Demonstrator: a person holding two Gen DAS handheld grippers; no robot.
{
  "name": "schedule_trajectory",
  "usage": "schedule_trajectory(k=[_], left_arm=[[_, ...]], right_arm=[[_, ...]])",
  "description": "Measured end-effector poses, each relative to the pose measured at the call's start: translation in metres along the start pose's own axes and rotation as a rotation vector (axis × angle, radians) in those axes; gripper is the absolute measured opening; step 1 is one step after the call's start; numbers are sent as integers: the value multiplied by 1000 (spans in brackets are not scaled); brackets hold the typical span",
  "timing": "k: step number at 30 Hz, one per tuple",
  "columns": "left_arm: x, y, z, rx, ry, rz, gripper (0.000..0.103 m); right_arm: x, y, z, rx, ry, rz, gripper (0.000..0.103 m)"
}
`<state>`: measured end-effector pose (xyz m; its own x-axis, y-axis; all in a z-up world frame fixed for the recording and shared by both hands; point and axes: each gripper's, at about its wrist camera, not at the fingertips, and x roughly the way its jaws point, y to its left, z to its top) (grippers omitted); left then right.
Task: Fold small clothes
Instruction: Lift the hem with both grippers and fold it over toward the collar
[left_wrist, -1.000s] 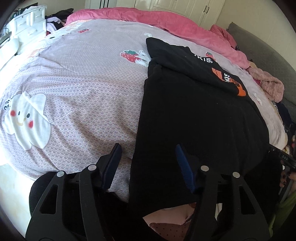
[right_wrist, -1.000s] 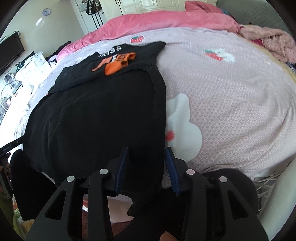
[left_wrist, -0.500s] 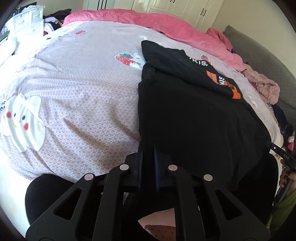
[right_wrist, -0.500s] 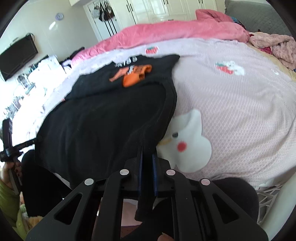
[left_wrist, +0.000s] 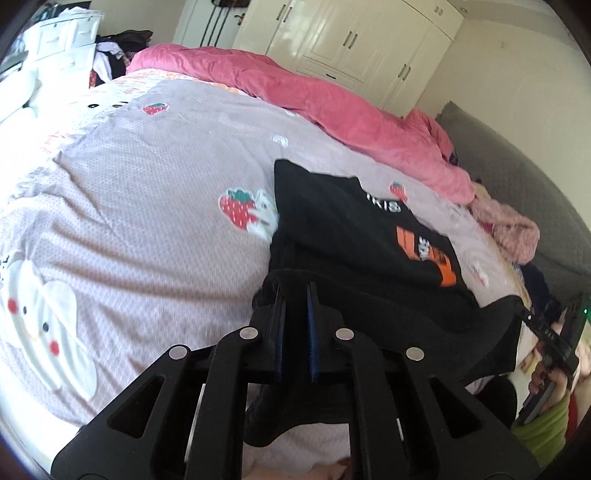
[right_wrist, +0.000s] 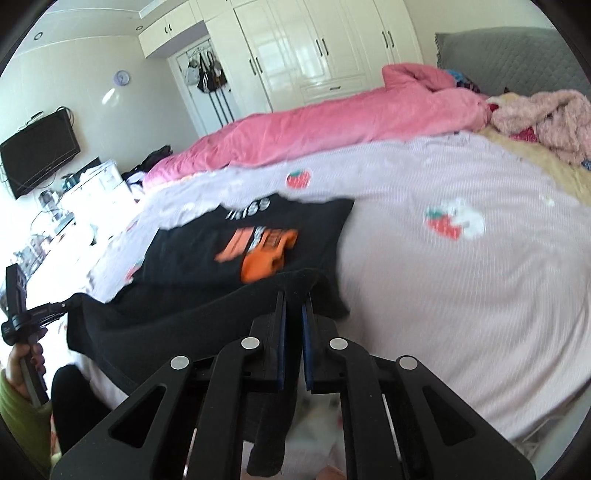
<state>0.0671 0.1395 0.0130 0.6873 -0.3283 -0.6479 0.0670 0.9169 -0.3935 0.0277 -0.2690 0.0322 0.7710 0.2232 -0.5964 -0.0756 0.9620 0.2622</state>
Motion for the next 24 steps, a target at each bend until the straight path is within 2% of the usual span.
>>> schedule_trajectory(k=[4,11,13,14,15,16,17,21,24], left_arm=[[20,1,13,10,-12,40,4],[44,4,6,13,13,56,5],[42,4,3,17,13,50,11],[39,3,2,19,11,46,13],[36,4,1,20,9,44,20],[32,3,-1,22,2,45,27],[29,3,-2,23,-3,45,29],[19,5,-11,16,-2,39,34],[15,9,-22,2,15,33,35]], right_arm=[[22,-6,15,19,0,-25,6],[54,-5,7,10,59,-70,12],[56,-4,3,17,68,-66,20],[55,-3,0,21,71,-68,30],[53,-3,-2,28,69,-62,38],[50,-2,-4,34,64,-53,40],[48,-2,-6,36,62,-49,40],[37,3,-15,42,61,-34,50],[31,6,-25,47,72,-27,53]])
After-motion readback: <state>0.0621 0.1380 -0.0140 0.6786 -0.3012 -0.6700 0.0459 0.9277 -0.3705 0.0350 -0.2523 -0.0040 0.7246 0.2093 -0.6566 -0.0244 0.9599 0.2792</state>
